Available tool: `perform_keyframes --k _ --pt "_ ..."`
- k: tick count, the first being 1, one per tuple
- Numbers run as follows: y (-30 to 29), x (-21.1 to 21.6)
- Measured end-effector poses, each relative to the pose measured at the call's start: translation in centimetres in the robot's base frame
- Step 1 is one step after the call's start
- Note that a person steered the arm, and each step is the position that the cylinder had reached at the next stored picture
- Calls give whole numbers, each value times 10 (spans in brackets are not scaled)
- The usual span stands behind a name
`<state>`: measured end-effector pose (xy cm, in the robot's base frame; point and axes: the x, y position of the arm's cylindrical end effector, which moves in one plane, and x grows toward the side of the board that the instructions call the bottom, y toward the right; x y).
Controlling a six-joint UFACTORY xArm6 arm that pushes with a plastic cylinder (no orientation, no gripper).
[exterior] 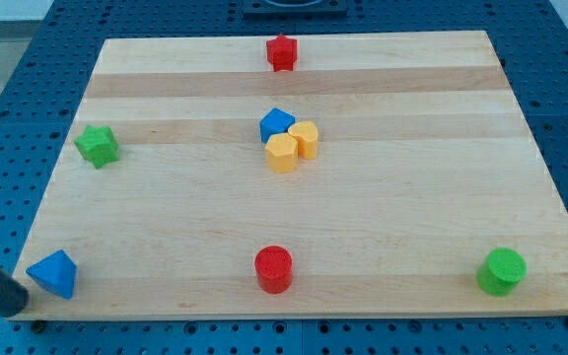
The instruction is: Push blue triangle upwards
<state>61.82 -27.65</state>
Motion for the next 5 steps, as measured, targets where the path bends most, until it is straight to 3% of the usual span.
perform_keyframes --k 1,3,5 --pt "32 0" --pt "-6 -16" --pt "0 -9"
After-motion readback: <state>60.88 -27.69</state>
